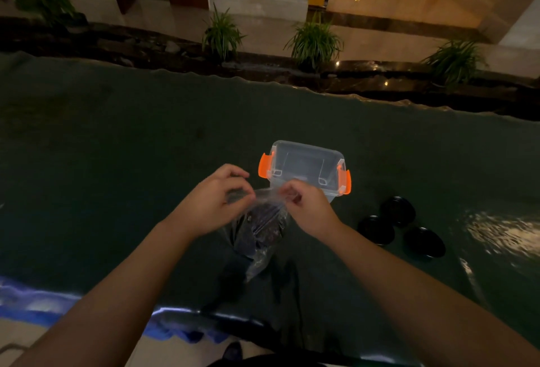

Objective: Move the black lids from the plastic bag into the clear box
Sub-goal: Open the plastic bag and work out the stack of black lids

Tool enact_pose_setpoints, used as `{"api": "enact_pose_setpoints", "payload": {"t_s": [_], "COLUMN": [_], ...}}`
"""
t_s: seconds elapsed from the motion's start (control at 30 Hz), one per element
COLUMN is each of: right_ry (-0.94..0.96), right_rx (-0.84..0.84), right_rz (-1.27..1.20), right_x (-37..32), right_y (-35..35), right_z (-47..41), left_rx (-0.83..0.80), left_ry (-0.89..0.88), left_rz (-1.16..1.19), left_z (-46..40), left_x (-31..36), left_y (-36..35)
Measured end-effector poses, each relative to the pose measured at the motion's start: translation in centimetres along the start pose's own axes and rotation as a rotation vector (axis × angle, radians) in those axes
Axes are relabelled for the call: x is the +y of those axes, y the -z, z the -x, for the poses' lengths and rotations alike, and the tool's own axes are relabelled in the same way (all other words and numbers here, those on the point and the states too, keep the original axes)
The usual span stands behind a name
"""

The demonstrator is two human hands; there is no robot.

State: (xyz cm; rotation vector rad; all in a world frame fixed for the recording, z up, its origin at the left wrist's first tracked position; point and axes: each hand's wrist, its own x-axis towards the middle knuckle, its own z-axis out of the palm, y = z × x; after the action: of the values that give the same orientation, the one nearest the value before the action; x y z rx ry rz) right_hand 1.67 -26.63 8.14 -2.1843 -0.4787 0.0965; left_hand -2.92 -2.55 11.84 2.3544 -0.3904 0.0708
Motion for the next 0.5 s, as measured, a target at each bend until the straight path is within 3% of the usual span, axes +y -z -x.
{"api": "enact_pose_setpoints", "payload": {"t_s": [0.23,0.5], "right_ry": [-0.007,-0.061], "right_rx": [-0.003,-0.086], "right_rz": [0.001,-0.104], "right_x": [0.2,0.2], "right_y": [0.2,1.0], "right_z": [0.4,0.8], "left_rx": [-0.154,-0.262], "left_ry": [0.165,0.231], "left_rz": [-0.456,-0.585], "left_z": [-1.7,-2.2], "left_x": [0.7,0.9], "left_y": [-0.5,-2.8]}}
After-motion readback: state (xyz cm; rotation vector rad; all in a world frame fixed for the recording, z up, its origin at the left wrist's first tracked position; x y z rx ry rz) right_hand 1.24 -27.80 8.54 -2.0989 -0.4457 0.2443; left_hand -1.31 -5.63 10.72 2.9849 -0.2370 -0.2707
